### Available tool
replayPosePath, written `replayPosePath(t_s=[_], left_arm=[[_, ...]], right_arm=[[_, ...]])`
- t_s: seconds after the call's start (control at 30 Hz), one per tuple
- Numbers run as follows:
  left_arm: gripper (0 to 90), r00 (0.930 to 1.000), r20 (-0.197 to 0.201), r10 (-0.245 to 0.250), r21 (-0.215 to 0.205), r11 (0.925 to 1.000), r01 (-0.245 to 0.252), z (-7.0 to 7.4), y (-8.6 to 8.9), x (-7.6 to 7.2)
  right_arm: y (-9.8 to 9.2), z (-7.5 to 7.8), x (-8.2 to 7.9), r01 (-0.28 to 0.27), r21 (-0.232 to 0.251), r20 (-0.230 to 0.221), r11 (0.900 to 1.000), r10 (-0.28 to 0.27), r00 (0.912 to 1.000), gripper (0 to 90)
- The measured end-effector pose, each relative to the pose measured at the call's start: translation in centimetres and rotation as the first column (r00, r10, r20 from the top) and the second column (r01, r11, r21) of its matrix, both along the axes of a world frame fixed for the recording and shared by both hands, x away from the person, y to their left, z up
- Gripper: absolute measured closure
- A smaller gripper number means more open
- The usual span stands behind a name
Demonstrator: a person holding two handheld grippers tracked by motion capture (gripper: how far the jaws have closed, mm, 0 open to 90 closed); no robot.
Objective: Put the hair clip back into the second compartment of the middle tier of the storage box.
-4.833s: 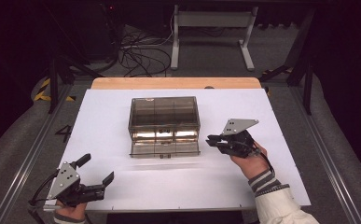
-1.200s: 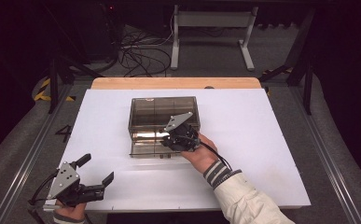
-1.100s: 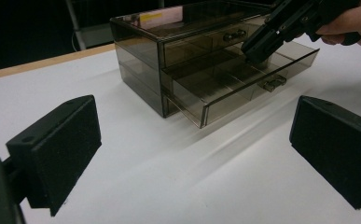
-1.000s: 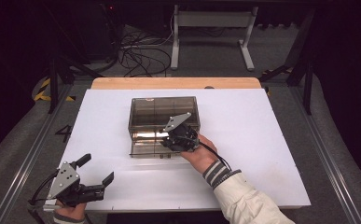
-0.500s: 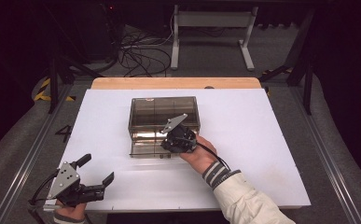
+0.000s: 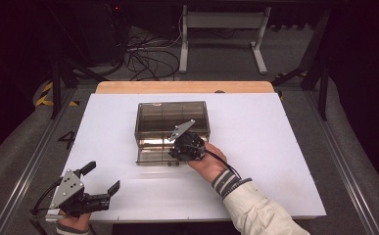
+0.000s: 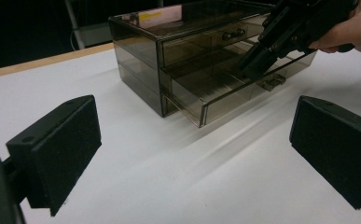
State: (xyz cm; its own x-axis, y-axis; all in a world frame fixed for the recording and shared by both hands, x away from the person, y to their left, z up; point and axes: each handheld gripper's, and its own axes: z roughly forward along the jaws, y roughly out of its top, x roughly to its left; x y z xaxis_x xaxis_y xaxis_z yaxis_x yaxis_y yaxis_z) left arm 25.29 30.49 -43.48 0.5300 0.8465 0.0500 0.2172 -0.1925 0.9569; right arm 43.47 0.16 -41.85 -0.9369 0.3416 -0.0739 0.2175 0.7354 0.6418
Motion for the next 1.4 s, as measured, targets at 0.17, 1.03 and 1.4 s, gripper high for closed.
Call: replayPosePath(t_s=[0.17,1.03,1.4], left_arm=[[2.7,1.0000,-0.001,0.000,0.001,1.0000,0.000,0.0,0.0,0.0],[2.7,1.0000,0.003,-0.002,-0.007,1.0000,0.002,0.0,-0.1,0.1],[2.7,1.0000,0.003,-0.001,-0.007,1.0000,0.001,0.0,0.0,0.1]], right_arm=[[-0.2,0.4,-0.1,0.000,0.015,0.019,1.000,-0.001,0.9998,75.2],[-2.2,3.8,-2.1,-0.018,0.179,0.108,0.984,-0.002,0.9942,70.7],[-3.5,4.3,-2.6,-0.002,0.212,0.131,0.977,-0.026,0.9910,61.8]])
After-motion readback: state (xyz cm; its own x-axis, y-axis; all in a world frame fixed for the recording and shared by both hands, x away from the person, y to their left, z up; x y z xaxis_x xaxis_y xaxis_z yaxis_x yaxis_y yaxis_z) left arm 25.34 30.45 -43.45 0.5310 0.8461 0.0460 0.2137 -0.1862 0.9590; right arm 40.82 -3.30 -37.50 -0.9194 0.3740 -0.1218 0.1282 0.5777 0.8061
